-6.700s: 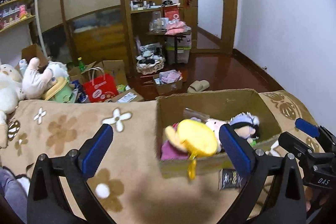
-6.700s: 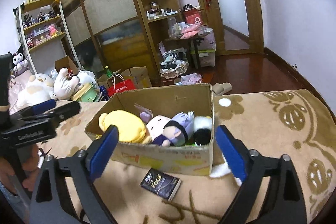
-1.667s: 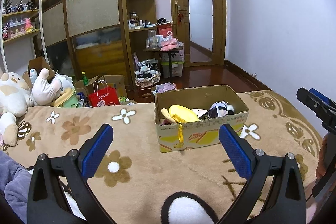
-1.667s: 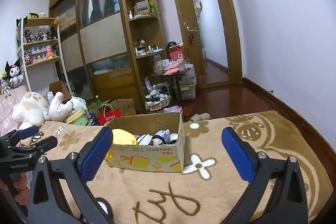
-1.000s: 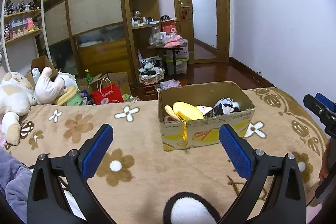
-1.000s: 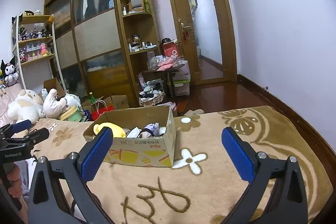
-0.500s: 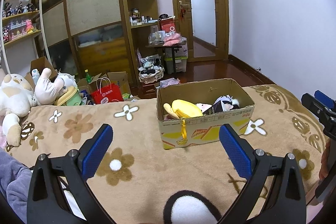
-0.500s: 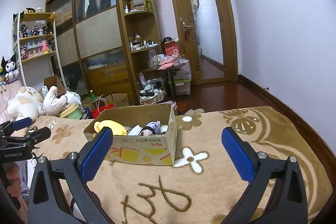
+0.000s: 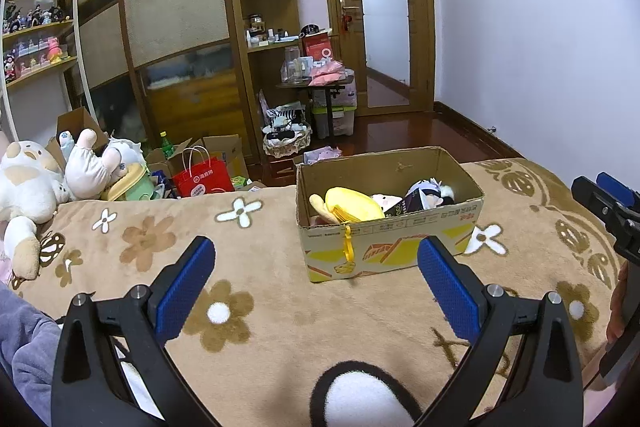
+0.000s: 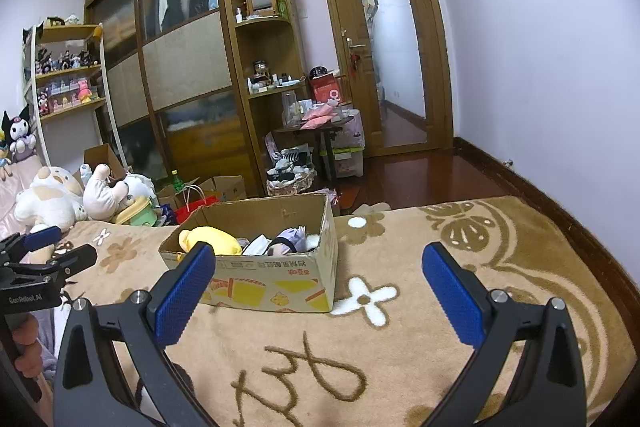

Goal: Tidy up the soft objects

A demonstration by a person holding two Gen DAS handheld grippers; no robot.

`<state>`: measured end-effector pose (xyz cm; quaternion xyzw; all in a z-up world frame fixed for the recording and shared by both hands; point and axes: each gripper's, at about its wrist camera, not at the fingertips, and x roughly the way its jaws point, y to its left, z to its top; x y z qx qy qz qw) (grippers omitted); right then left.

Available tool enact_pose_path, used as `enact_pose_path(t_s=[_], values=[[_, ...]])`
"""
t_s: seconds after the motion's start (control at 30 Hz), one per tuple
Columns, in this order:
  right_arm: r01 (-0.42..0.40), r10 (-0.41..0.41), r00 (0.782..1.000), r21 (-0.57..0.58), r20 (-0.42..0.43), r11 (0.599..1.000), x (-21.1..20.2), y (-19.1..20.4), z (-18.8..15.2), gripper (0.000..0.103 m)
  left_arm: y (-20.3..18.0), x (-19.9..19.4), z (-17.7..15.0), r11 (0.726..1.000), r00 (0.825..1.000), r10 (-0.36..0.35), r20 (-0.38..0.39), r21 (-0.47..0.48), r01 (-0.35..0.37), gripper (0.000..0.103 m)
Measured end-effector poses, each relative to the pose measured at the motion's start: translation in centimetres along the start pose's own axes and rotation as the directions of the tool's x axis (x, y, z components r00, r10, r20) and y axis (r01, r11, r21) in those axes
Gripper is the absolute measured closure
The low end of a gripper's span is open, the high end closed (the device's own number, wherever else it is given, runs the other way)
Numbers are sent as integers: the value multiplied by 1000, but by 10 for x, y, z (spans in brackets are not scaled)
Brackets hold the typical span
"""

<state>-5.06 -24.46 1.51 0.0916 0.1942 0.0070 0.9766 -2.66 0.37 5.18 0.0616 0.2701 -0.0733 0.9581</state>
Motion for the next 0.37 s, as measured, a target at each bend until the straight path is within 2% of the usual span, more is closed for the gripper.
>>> enact_pose_path(t_s=[0.37], values=[[6, -6, 1000, 7, -3, 1000, 3, -4, -8, 0, 3, 1, -1, 1000, 1000, -11, -10, -14, 11, 3]])
